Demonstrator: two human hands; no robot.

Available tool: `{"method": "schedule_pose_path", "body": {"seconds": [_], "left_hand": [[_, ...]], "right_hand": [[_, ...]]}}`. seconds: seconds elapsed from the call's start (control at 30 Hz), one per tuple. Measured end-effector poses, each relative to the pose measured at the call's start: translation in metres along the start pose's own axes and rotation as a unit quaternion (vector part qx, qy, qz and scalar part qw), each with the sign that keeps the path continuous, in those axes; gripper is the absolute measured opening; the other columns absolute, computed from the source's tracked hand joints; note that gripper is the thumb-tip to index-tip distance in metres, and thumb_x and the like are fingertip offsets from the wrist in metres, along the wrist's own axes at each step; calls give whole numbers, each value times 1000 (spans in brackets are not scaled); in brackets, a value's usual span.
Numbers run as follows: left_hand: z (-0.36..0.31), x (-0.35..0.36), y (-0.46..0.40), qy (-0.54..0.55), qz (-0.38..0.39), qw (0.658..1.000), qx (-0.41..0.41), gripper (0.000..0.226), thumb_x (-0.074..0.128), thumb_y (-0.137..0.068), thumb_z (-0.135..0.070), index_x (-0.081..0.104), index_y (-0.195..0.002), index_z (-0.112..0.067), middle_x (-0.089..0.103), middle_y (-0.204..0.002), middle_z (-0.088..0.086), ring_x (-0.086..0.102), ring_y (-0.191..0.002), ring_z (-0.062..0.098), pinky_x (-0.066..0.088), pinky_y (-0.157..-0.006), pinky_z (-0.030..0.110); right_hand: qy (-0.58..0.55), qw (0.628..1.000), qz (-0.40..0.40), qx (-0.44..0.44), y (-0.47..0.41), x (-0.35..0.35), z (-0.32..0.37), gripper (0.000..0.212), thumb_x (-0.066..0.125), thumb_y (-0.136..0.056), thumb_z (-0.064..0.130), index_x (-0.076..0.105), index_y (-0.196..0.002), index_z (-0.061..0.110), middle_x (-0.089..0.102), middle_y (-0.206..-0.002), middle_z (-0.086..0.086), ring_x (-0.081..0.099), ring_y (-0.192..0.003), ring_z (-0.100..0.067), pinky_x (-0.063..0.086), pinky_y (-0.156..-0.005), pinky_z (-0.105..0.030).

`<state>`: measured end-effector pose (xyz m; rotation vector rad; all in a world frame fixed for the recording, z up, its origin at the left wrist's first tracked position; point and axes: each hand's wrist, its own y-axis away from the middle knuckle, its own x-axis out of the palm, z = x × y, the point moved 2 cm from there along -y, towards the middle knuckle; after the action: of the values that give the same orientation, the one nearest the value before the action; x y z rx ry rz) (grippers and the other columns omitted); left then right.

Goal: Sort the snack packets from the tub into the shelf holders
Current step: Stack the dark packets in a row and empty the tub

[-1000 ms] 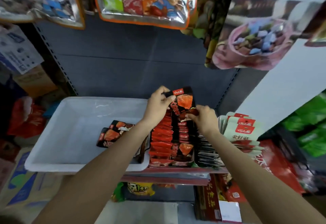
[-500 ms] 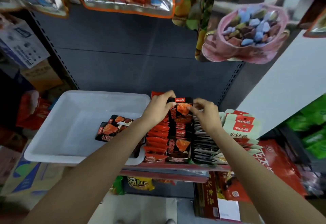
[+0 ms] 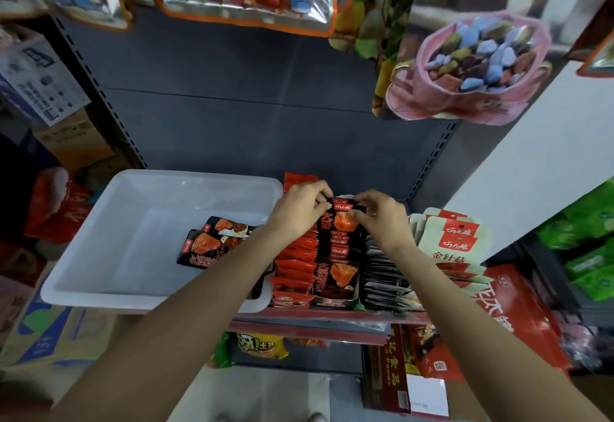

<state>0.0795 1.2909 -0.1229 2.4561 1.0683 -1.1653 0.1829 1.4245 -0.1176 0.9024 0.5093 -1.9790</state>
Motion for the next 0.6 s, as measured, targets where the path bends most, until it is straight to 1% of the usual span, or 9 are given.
{"method": "schedule_pose_path", "body": {"seconds": [0.07, 0.13, 0.2, 0.27, 0.37, 0.43, 0.5, 0.57, 0.6], "left_hand": [[10, -7, 6, 21, -29, 999, -2, 16, 64, -87, -17, 63, -103, -16, 62, -95, -5, 61, -85, 11, 54, -80, 35], [26, -15, 14, 34, -44, 998, -21, 16, 66, -86, -17, 63, -101, -16, 63, -97, -3, 61, -87, 11, 53, -82, 34], [45, -23, 25, 40, -45, 997, -50, 15, 66, -85, -15, 63, -100, -16, 64, -97, -1, 61, -88, 12, 52, -84, 34], [67, -32, 37, 47, -44, 994, -88, 15, 64, -84, -10, 64, -98, -14, 65, -98, 1, 60, -90, 15, 51, -85, 34], [105, -45, 57, 44, -48, 988, -143, 17, 60, -82, -2, 64, -96, -12, 66, -98, 7, 62, -89, 19, 51, -83, 31], [133, -52, 70, 46, -59, 979, -188, 17, 56, -84, 2, 65, -91, -11, 67, -96, 9, 63, -89, 23, 50, -80, 27], [160, -56, 83, 62, -54, 965, -251, 14, 55, -86, 3, 66, -93, -2, 66, -98, 13, 62, -93, 28, 50, -79, 24], [187, -58, 92, 59, -15, 959, -277, 18, 58, -88, -1, 65, -103, 4, 64, -110, 20, 60, -103, 34, 47, -90, 35], [197, -58, 95, 41, 18, 958, -284, 23, 56, -90, -5, 63, -111, 2, 62, -117, 19, 58, -107, 35, 46, -92, 36]], "right_hand": [[27, 998, -23, -54, 2, 4, 11, 28, 68, -84, 16, 64, -112, 12, 62, -108, -7, 55, -103, -20, 38, -85, -21], [91, 987, -43, -121, 5, 11, 28, 28, 65, -85, 14, 64, -113, 11, 60, -110, -10, 50, -107, -26, 40, -90, -29], [152, 965, -57, -207, 9, 25, 49, 27, 67, -81, 11, 66, -108, 10, 62, -104, -10, 54, -100, -30, 47, -86, -40], [181, 950, -31, -252, 13, 47, 70, 28, 67, -79, 9, 66, -107, 7, 63, -103, -10, 56, -97, -32, 51, -81, -44], [177, 949, 60, -253, 16, 85, 100, 33, 60, -84, 10, 61, -117, 8, 59, -114, -11, 52, -106, -31, 47, -89, -43], [197, 943, 125, -236, 15, 113, 115, 40, 57, -88, 15, 53, -128, 12, 52, -124, -9, 47, -118, -27, 44, -96, -38], [240, 927, 176, -227, 15, 141, 127, 47, 53, -90, 16, 43, -136, 14, 48, -129, -10, 44, -121, -28, 40, -97, -38], [275, 912, 215, -217, 13, 171, 135, 53, 51, -90, 15, 35, -141, 15, 46, -131, -12, 43, -122, -30, 39, -96, -39], [290, 905, 233, -205, 12, 185, 137, 55, 51, -90, 16, 32, -142, 16, 45, -133, -13, 43, -123, -31, 40, -96, -41]]}}
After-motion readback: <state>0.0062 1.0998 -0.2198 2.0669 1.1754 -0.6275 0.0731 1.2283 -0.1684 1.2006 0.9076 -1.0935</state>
